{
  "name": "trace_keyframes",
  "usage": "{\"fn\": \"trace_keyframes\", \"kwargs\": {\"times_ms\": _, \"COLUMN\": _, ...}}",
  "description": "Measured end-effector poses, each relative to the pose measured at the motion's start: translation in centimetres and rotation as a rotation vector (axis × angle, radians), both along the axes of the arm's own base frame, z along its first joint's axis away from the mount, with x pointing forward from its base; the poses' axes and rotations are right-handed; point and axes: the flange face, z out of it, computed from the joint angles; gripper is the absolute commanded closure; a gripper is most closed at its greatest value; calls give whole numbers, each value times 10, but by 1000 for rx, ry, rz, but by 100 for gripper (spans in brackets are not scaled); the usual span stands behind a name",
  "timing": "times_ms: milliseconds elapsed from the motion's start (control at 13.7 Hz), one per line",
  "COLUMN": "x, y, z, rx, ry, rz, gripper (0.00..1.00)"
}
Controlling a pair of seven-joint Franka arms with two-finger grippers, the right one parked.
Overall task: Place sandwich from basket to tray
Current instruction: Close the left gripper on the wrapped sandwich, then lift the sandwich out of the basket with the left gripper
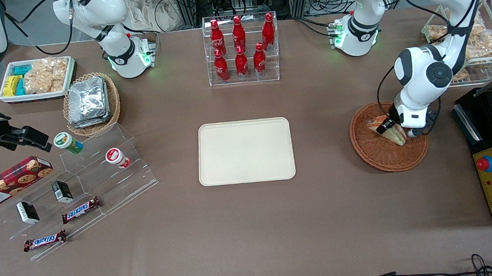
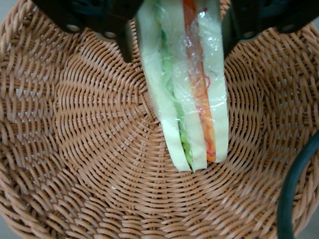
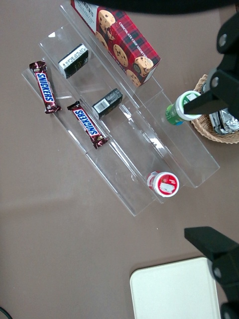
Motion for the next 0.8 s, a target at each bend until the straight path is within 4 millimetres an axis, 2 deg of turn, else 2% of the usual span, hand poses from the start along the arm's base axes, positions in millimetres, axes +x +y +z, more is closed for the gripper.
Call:
{"fn": "trace_keyframes", "kwargs": {"times_ms": 364, "x": 0, "y": 1, "z": 2, "rx": 1, "ry": -3, "rz": -3, "gripper": 81}}
{"fn": "trace_keyframes", "kwargs": {"times_ms": 510, "x": 3, "y": 0, "z": 11, "rx": 9, "ry": 4, "rz": -40, "gripper": 82}}
{"fn": "trace_keyframes", "kwargs": {"times_ms": 656, "x": 10, "y": 1, "z": 37, "rx": 24, "ry": 28, "rz": -119, "gripper": 82}}
{"fn": "trace_keyframes", "kwargs": {"times_ms": 801, "x": 22, "y": 1, "z": 83, "rx": 34, "ry": 45, "rz": -206, "gripper": 82}}
